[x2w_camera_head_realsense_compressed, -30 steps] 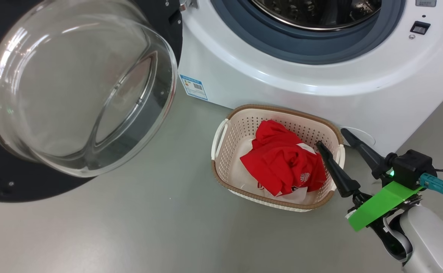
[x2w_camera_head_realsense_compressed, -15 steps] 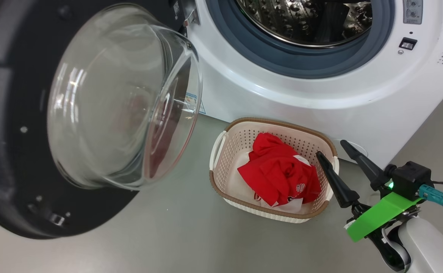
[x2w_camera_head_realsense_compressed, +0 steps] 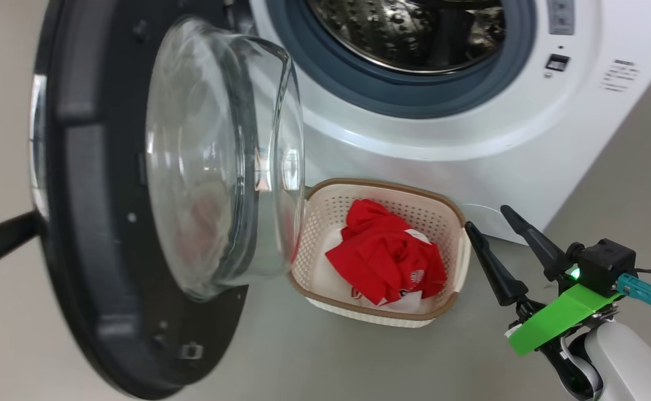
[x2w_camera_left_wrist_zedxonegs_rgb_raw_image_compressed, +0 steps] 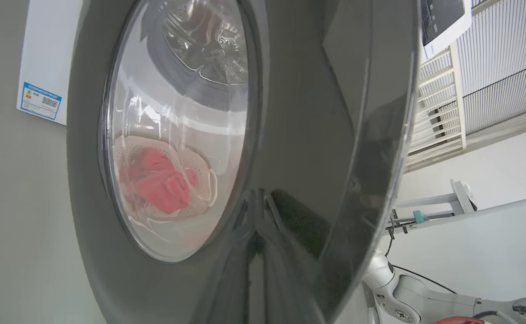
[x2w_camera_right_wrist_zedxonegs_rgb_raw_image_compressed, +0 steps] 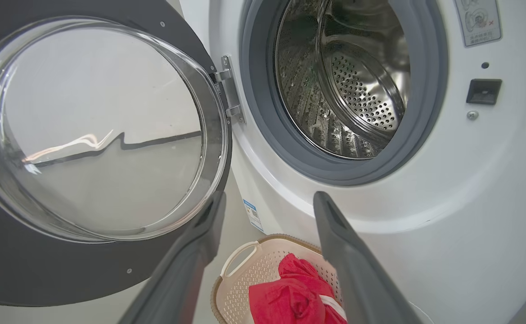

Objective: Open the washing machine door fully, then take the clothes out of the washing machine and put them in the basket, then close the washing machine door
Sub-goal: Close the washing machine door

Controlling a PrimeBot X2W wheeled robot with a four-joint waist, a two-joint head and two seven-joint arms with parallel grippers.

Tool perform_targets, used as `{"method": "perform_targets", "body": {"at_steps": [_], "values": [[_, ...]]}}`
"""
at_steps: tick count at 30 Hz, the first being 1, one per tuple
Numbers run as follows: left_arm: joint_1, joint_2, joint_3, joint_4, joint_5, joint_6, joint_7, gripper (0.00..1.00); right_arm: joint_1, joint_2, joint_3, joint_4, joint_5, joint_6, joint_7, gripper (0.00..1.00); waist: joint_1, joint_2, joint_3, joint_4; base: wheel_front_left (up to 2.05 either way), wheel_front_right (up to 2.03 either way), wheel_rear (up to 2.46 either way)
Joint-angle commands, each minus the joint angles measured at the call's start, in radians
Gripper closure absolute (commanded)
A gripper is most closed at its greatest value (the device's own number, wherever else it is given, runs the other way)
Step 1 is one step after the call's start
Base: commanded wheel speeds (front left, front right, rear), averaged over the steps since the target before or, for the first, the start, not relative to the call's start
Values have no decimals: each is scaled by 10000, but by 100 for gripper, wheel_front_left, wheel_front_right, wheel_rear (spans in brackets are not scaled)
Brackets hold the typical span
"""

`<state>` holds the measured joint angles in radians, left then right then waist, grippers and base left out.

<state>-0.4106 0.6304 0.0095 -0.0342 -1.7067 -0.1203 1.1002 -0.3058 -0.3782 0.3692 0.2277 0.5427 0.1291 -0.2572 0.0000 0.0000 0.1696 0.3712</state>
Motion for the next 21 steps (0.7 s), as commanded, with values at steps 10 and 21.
{"method": "perform_targets", "body": {"at_steps": [10, 21], "values": [[-583, -547, -39, -1325, 490, -103, 167, 100, 151, 165, -173, -392, -226, 16, -46, 0, 0, 0, 85, -1352, 0, 0, 0], [-1806, -1744, -726, -1305, 933, -103, 11, 100, 99, 429, -514, -597, -379, 16, -46, 0, 0, 0, 485, -2708, 0, 0, 0]]}}
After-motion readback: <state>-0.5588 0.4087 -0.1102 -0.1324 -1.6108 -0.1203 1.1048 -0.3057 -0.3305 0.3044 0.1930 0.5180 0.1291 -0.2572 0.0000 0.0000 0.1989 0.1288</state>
